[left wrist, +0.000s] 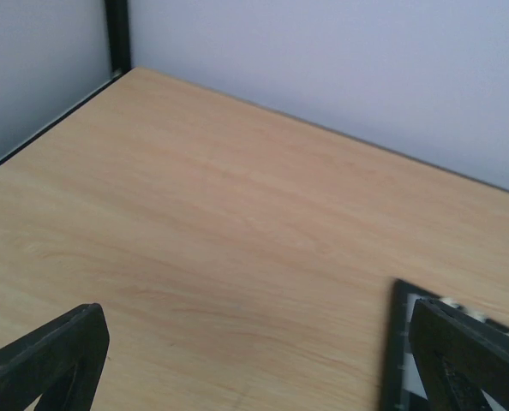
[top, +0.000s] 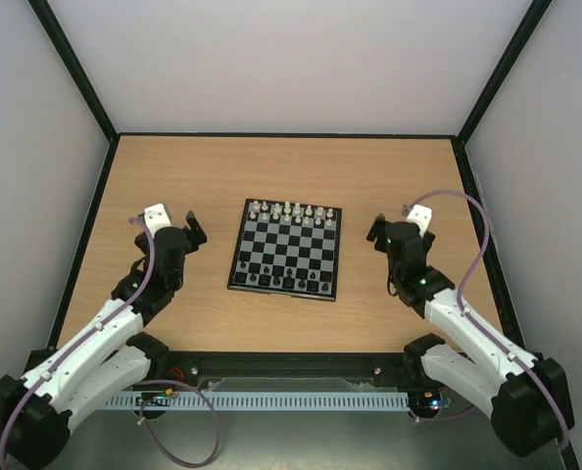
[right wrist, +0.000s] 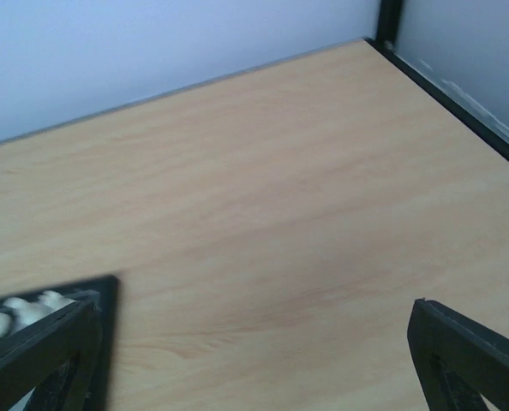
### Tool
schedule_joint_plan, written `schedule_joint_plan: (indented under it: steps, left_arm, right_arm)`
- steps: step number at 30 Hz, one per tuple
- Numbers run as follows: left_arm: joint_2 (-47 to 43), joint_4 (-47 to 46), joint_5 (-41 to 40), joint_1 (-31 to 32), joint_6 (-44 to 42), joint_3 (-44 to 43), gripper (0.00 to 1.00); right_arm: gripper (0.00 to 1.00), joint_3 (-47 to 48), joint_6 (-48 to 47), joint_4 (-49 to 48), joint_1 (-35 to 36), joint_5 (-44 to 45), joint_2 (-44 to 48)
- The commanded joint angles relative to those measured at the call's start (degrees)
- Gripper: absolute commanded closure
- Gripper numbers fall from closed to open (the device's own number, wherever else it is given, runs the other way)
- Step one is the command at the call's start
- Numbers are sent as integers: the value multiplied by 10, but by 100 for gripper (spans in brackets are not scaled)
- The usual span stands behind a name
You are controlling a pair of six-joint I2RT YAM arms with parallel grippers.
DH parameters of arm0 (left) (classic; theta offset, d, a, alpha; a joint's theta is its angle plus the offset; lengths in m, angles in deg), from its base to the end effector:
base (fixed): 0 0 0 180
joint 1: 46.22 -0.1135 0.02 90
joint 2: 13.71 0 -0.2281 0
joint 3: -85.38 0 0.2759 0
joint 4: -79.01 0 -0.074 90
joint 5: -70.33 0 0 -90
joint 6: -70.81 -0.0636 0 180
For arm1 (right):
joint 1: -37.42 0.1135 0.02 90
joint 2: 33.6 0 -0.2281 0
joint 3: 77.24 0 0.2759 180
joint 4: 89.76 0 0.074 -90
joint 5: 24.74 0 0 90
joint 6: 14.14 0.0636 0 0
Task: Set up the chess pieces on the board
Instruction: Reset both arms
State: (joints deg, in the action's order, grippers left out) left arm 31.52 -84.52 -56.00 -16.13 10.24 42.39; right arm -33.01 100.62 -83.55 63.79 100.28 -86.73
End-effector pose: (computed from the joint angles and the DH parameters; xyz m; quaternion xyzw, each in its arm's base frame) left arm 0.2384 -0.0946 0.2245 -0.1772 0.7732 -0.0549 0.6064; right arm 0.2648 0.0905 0.2204 0.1723 0.7596 0.0347 0.6261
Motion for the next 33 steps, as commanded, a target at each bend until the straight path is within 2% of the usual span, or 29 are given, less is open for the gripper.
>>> schedule_joint_plan:
  steps: [1, 4, 7, 10, 13, 16, 20, 21, 25, 27, 30, 33]
  left_arm:
    - [10, -103, 18, -52, -20, 62, 1]
    - [9, -160, 2, -63, -52, 99, 1]
    - [23, -218, 0, -75, -84, 126, 1]
    - [63, -296, 47, -105, -120, 146, 1]
    - [99, -330, 92, -147, -124, 142, 1]
    - [127, -361, 137, -185, -125, 137, 1]
    - [158, -403, 143, -231, -143, 132, 1]
    - [167, -422, 152, -243, -155, 135, 1]
    - [226, -488, 190, -293, -150, 147, 1]
    - [269, -521, 199, -304, -146, 147, 1]
    - [310, -543, 242, -319, -148, 134, 1]
    - [332, -588, 253, -321, -172, 140, 1]
  right_arm:
    - [1, -109, -6, -136, -34, 46, 57]
    - [1, -175, -44, -219, -52, 69, 87]
    - [1, -212, -69, -290, -83, 86, 80]
    - [1, -220, -35, -334, -134, 85, 29]
    - [1, -216, -10, -388, -163, 82, -49]
    - [1, -193, -27, -439, -168, 85, -139]
    - [1, -181, -50, -504, -172, 73, -229]
    - [1, -168, -54, -490, -172, 68, -236]
    - [1, -196, -85, -565, -180, 50, -240]
    - [1, -207, -99, -625, -182, 40, -271]
    - [1, -185, -110, -613, -183, 23, -293]
    - [1, -196, -130, -640, -183, -14, -296]
